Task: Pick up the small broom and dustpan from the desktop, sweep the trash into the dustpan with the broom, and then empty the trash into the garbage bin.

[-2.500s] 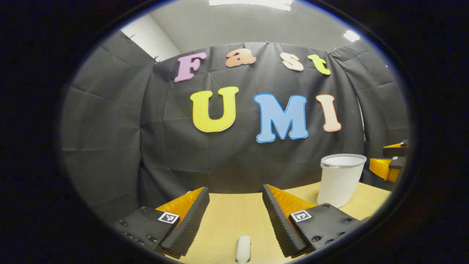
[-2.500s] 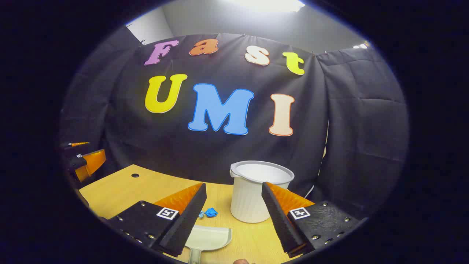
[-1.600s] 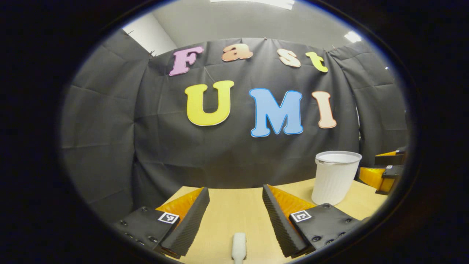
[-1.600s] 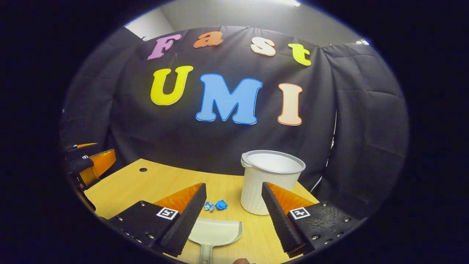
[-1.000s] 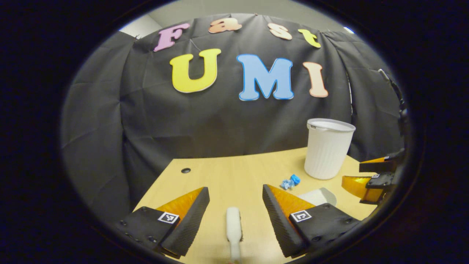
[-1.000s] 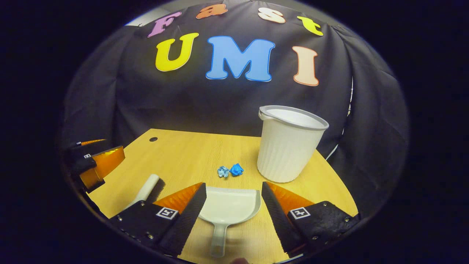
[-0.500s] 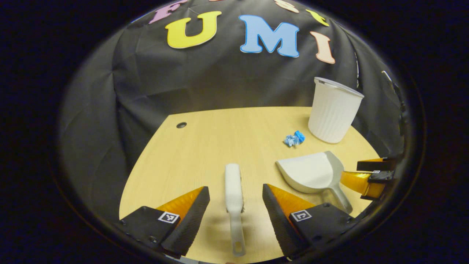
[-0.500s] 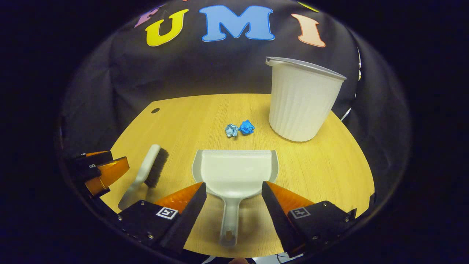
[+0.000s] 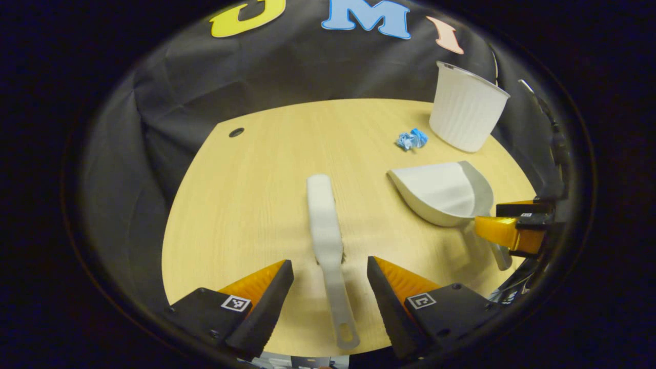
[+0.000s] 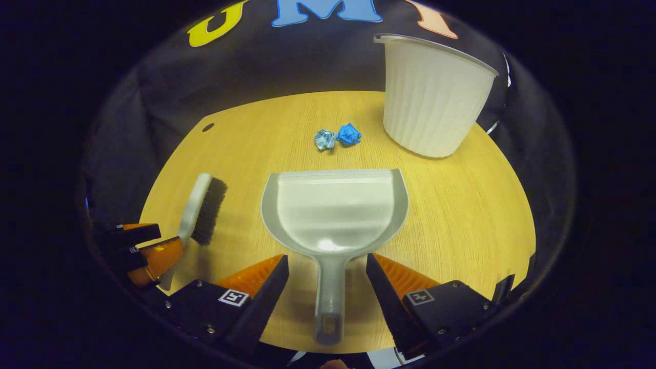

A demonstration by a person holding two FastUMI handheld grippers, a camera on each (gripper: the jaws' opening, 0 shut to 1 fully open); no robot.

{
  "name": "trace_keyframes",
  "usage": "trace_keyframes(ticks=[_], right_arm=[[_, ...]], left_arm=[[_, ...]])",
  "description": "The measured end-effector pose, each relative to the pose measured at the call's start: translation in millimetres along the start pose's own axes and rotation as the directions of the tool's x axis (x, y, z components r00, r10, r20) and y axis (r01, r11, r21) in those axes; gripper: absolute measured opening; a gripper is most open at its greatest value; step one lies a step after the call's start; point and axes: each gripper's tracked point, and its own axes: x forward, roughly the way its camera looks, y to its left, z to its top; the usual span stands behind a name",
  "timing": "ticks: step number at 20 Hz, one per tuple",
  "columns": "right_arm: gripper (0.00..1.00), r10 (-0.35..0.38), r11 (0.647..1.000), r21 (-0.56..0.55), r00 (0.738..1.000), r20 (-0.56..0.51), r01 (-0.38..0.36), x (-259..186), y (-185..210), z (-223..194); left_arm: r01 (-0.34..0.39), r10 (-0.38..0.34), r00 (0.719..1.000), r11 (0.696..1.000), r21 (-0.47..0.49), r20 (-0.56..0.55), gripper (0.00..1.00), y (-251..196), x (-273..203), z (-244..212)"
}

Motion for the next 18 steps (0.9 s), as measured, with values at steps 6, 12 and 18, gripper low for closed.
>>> trace_keyframes(ticks=[6, 12, 18], right_arm=[[0.95, -0.039, 0.999, -0.022, 0.995, -0.097, 0.037, 23.1, -2.9, -14.8], [0.95, -0.055, 0.998, -0.012, 0.988, -0.146, 0.054, 42.3, -6.0, -16.8], [0.59, -0.068, 0.998, -0.013, 0.988, -0.141, 0.067, 49.3, -10.9, -18.6]], left_arm=[[0.018, -0.016, 0.996, 1.000, 0.018, -0.092, 0.96, -0.8, 14.8, -14.2], [0.038, -0.038, 0.989, 0.999, -0.001, -0.142, 0.95, -8.1, 30.3, -21.8], [0.050, -0.052, 0.987, 0.999, -0.019, -0.150, 0.92, -10.5, 38.3, -22.2]])
